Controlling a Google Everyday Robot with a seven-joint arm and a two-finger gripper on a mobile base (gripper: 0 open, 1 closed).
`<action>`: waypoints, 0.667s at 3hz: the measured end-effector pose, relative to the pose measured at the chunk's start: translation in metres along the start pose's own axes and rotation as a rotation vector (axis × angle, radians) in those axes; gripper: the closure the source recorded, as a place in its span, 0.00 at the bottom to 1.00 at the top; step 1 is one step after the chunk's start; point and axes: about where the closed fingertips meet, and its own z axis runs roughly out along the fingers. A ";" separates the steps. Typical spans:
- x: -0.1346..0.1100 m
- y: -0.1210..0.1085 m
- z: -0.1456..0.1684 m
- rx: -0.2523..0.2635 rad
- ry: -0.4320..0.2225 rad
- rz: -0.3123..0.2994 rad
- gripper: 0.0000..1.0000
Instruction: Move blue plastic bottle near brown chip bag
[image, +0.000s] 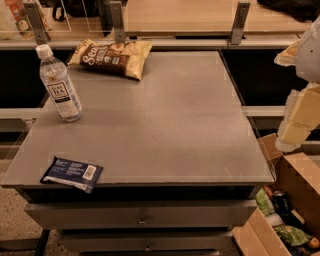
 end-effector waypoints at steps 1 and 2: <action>-0.003 -0.002 -0.002 0.010 -0.012 0.003 0.00; -0.041 -0.017 0.005 0.019 -0.077 -0.032 0.00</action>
Offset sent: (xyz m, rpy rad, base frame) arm 0.0589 0.0795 0.0114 0.1257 -0.0694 0.1098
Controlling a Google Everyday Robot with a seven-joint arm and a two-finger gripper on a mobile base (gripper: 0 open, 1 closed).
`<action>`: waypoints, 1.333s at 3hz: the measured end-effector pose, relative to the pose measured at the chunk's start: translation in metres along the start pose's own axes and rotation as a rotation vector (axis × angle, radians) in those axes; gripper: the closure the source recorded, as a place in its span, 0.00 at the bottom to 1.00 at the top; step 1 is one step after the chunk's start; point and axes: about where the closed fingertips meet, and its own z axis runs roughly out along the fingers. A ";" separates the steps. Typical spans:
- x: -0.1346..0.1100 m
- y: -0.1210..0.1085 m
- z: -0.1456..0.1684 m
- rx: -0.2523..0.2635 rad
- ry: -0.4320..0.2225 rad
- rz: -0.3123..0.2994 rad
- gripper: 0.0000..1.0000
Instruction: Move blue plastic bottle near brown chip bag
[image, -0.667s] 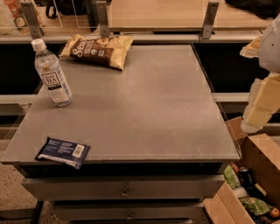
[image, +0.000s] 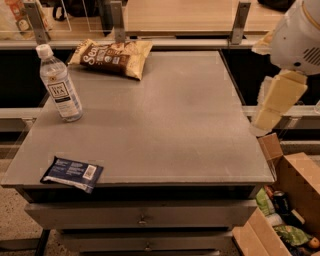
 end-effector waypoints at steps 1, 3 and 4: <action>-0.048 -0.019 0.015 -0.011 -0.066 -0.059 0.00; -0.153 -0.044 0.065 -0.088 -0.181 -0.195 0.00; -0.203 -0.055 0.082 -0.120 -0.249 -0.238 0.00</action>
Offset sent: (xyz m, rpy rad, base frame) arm 0.0977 0.1541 -0.0035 0.1369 0.0022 0.2769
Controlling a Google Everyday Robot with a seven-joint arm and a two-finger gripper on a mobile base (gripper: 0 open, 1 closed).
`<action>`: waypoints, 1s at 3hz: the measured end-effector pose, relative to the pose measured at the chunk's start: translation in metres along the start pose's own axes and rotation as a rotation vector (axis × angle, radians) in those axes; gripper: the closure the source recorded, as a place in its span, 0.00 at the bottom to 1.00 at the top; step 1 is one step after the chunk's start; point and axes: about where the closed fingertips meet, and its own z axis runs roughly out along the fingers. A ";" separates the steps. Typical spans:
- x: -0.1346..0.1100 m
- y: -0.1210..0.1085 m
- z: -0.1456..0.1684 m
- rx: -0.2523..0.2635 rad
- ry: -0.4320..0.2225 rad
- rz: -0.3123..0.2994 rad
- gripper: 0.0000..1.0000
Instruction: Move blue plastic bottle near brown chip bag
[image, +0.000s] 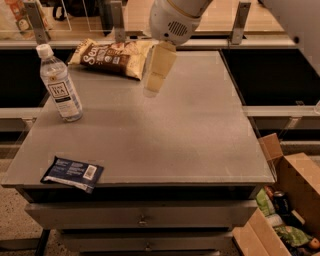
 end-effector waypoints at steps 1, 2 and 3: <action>-0.036 -0.015 0.021 -0.040 -0.107 -0.010 0.00; -0.067 -0.019 0.042 -0.056 -0.200 -0.030 0.00; -0.093 -0.013 0.071 -0.040 -0.278 -0.039 0.00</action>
Offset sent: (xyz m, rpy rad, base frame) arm 0.0234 0.1340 -0.0137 0.2977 0.0363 0.1587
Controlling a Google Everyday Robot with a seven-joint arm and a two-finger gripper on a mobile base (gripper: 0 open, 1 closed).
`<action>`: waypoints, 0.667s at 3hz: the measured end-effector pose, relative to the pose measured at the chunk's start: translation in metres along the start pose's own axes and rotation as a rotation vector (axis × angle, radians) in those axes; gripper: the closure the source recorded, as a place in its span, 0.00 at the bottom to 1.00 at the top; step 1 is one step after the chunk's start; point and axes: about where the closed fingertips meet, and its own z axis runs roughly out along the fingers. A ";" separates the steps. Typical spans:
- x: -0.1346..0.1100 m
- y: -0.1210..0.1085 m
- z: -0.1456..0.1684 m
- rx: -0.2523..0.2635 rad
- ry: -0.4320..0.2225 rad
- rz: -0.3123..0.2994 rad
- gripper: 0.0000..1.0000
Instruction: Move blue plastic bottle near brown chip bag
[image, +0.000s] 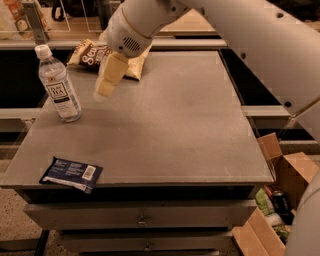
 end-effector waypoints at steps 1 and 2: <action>-0.005 -0.004 0.006 0.018 -0.016 -0.002 0.00; -0.004 0.003 0.006 0.019 -0.038 0.001 0.00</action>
Offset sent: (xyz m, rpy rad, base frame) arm -0.0067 0.0035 -0.0041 0.0874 -0.0179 -0.0189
